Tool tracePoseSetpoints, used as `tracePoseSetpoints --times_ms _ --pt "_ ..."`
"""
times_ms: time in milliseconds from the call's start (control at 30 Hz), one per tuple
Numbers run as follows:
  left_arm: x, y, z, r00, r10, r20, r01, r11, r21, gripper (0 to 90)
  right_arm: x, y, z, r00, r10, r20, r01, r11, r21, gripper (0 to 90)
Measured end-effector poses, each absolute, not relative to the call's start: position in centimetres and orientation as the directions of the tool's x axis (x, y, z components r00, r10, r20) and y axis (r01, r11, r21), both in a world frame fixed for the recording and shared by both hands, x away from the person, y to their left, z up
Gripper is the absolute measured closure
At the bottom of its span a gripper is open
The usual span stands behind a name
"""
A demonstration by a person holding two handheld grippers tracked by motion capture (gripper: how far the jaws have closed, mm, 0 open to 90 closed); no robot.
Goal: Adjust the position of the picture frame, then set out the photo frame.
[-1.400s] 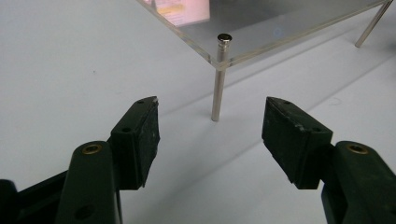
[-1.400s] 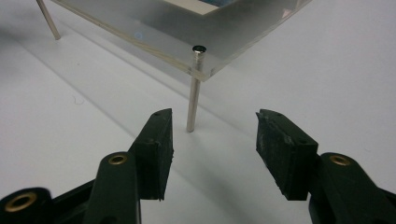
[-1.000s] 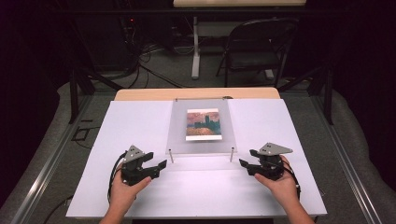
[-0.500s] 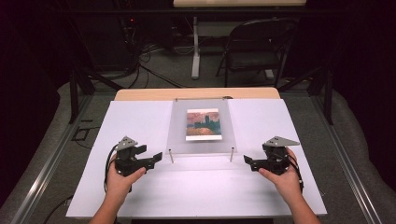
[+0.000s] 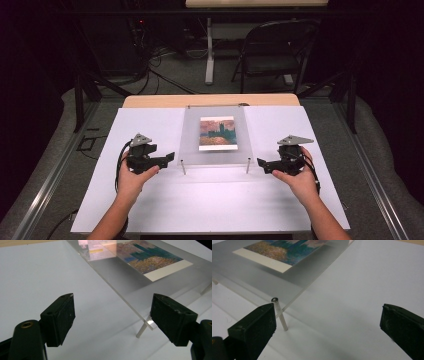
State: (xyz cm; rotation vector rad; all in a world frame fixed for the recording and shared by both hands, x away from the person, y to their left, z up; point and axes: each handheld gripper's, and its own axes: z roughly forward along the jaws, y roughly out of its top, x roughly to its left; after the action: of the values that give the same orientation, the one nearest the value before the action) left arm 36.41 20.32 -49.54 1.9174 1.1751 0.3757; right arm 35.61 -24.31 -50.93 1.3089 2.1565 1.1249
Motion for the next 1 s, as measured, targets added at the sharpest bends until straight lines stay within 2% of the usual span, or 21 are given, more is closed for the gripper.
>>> tracePoseSetpoints --times_ms 333,433,633,700,1000 --pt "39.0 18.7 -47.6 0.519 0.842 -0.149 0.574 -0.214 0.790 19.8 38.7 -23.8 -49.3 -0.484 0.872 0.081 0.563 0.239 0.791 0.0" --pt "40.0 18.1 -47.3 0.518 0.846 -0.130 0.566 -0.224 0.793 18.7 39.4 -23.5 -48.9 -0.481 0.873 0.080 0.554 0.232 0.799 2.7" --pt "42.0 17.6 -47.0 0.496 0.850 -0.176 0.592 -0.182 0.785 18.9 41.2 -22.6 -48.4 -0.476 0.877 0.070 0.549 0.234 0.803 3.8" --pt "42.7 17.5 -46.9 0.490 0.854 -0.178 0.595 -0.178 0.784 19.4 41.9 -22.3 -48.2 -0.469 0.882 0.056 0.537 0.234 0.811 6.9" --pt "45.5 17.3 -47.3 0.446 0.873 -0.199 0.617 -0.139 0.774 19.4 44.5 -21.2 -47.9 -0.462 0.886 0.046 0.545 0.242 0.802 8.6"
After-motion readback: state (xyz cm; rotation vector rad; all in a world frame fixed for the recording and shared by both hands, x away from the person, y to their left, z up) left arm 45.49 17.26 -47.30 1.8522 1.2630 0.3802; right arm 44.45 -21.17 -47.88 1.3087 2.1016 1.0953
